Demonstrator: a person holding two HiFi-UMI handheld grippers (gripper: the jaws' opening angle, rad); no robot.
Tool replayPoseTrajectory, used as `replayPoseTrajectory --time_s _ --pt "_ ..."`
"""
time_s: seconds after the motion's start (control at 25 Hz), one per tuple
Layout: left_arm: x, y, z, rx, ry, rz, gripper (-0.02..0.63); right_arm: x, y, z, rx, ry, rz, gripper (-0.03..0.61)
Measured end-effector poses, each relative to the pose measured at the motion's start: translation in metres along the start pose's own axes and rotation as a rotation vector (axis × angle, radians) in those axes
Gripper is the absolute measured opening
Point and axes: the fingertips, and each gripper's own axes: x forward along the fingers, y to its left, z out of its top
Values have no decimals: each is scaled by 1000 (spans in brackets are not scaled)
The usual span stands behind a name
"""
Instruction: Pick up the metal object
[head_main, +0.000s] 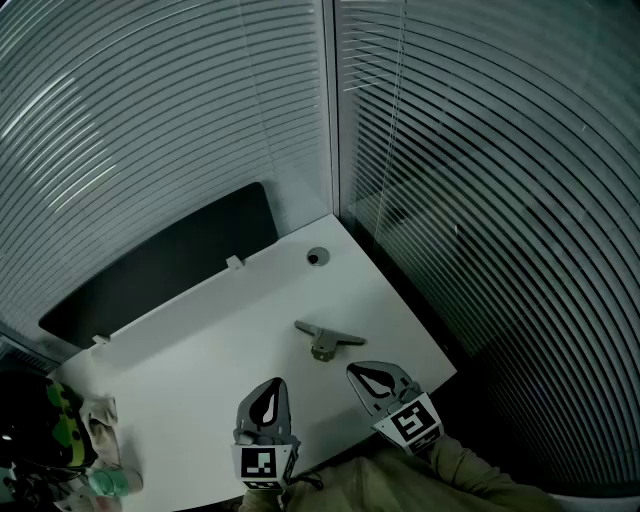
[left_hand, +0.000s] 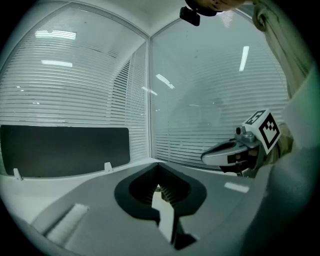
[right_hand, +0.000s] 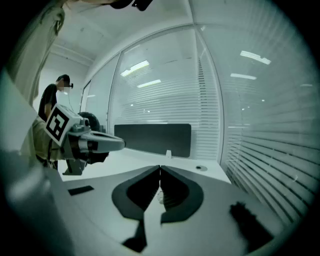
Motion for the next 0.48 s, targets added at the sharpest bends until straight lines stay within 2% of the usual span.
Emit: replayPoseTrajectory --time_s 0.2,0.36,0.48 --pt "8 5 2 -14 14 16 6 21 -23 -38 -77 172 11 6" --pt "12 5 -3 -20 23 16 6 38 -53 -66 -150 296 -22 78" --pt "12 6 -8 -10 42 16 6 51 -70 -83 -199 368 -29 106"
